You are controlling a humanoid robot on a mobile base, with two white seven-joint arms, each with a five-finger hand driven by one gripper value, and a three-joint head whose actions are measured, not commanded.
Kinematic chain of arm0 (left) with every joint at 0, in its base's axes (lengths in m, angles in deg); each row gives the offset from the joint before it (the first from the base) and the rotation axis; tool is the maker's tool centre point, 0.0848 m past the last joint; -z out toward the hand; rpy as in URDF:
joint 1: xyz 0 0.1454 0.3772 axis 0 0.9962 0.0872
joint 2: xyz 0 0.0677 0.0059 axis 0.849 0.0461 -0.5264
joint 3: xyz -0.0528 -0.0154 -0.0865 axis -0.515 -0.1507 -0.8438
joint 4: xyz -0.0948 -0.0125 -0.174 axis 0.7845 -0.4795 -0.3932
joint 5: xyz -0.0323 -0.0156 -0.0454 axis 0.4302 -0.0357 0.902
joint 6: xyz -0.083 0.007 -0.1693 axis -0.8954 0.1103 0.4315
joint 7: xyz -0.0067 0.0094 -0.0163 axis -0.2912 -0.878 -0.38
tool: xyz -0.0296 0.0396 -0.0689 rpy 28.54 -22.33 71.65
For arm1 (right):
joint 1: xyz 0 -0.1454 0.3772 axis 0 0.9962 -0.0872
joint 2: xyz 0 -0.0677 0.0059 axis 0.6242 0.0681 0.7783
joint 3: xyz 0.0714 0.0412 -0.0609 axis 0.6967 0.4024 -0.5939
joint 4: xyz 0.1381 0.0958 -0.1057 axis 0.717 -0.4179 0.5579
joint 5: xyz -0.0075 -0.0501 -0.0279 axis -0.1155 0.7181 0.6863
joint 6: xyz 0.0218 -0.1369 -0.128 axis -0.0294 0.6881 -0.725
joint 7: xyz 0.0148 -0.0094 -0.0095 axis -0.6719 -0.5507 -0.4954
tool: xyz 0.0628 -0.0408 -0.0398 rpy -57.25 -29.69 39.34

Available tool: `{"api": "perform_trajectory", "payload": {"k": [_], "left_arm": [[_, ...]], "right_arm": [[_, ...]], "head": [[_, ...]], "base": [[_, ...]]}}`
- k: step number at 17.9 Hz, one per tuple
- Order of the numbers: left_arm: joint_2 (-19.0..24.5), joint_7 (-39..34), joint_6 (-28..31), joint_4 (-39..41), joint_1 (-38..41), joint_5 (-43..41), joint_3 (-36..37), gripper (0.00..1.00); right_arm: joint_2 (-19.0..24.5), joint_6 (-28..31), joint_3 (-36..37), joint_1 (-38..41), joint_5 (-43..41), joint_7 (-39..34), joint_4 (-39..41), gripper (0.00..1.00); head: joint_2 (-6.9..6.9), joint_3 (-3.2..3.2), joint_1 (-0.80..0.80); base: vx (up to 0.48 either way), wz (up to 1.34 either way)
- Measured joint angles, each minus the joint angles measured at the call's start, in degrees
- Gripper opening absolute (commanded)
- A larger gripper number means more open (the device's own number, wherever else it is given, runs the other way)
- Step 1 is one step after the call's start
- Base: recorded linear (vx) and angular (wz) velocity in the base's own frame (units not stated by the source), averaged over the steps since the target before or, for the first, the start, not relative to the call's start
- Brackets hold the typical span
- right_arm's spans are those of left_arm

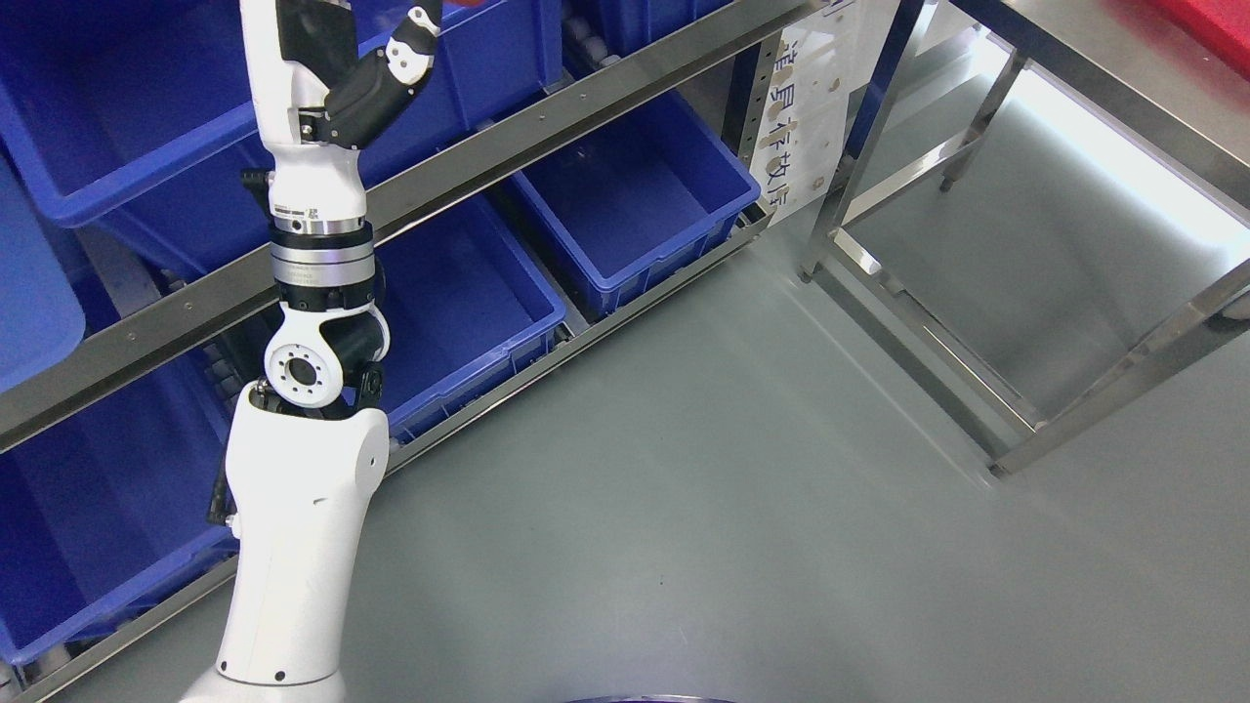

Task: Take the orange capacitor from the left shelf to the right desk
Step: 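Hold the capacitor raised in the left hand while turning toward the table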

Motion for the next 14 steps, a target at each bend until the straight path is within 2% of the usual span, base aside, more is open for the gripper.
{"api": "perform_trajectory", "payload": {"k": [14], "left_arm": [[0.0, 0.1, 0.2, 3.7, 2.6, 0.2, 4.4, 0.01]], "right_arm": [[0.0, 0.0, 0.0, 0.0, 0.0, 0.0, 0.0, 1.00]], "head": [[0.00, 0.00, 0.00]], "base": [[0.100, -0.45]]}}
